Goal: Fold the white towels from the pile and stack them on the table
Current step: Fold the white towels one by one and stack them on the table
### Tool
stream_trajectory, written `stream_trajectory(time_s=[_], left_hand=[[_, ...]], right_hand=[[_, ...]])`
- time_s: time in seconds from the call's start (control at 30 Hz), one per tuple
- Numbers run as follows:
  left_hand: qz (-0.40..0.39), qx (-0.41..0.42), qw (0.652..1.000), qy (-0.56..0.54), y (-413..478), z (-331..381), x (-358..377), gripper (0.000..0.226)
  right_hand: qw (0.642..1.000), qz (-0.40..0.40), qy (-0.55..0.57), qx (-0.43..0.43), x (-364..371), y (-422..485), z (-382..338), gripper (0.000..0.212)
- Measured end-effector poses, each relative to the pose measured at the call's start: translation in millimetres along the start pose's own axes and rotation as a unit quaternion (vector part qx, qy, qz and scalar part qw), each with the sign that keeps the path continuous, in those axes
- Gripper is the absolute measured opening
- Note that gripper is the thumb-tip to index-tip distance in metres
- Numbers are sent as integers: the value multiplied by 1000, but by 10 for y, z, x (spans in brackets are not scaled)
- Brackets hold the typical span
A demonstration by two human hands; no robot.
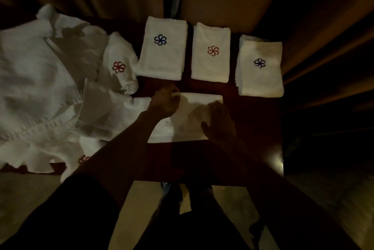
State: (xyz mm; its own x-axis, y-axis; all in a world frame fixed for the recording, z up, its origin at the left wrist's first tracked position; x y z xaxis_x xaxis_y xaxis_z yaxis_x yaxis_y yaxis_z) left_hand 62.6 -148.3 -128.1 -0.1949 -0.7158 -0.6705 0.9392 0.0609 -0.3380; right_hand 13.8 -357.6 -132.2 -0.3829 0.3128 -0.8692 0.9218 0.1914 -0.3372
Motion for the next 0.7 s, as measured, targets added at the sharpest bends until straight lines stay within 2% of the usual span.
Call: stream_trajectory(time_s=[0.17,0.23,0.33,0.43,0.5,0.57,0.63,0.7], left_hand=[[21,-9,1000,-19,21,75,-59,21],[20,0,1000,3,-4,12,-18,24],[0,-31,998,63,-71,-122,109,32],[17,-44,996,71,-109,-150,166,40],[27,-79,996,12,-125,-138,137,52],[14,-152,986,-68,-142,-170,104,70],[-19,-207,968,-142,-177,-238,91,83],[-63,-222,954,-191,-217,-317,76,90]], right_hand=[[1000,-22,2,-15,-23,10,53,76],[999,-31,-3,-20,-31,-10,60,77],[997,-51,-23,-45,-27,-17,90,79],[996,-27,-40,-69,-47,-6,113,79],[997,-8,-46,-60,-75,-2,114,82],[997,-24,-54,-42,-60,12,132,88],[997,-49,-53,-27,-37,29,152,92],[997,-51,-48,-25,-34,43,160,93]])
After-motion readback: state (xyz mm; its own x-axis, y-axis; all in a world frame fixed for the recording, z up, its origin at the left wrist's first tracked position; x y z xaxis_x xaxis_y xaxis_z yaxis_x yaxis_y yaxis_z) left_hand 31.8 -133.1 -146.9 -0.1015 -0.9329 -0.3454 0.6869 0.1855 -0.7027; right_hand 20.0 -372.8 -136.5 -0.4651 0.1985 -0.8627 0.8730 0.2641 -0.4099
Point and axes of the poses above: each hand's wrist, its own y-axis towards the middle knuckle, its own x-axis out of the palm, z = x × y, the point moved 3 cm from there along y, towards the middle knuckle, and after that the axes turned 4 degrees about -x, right-handed, at the moved point
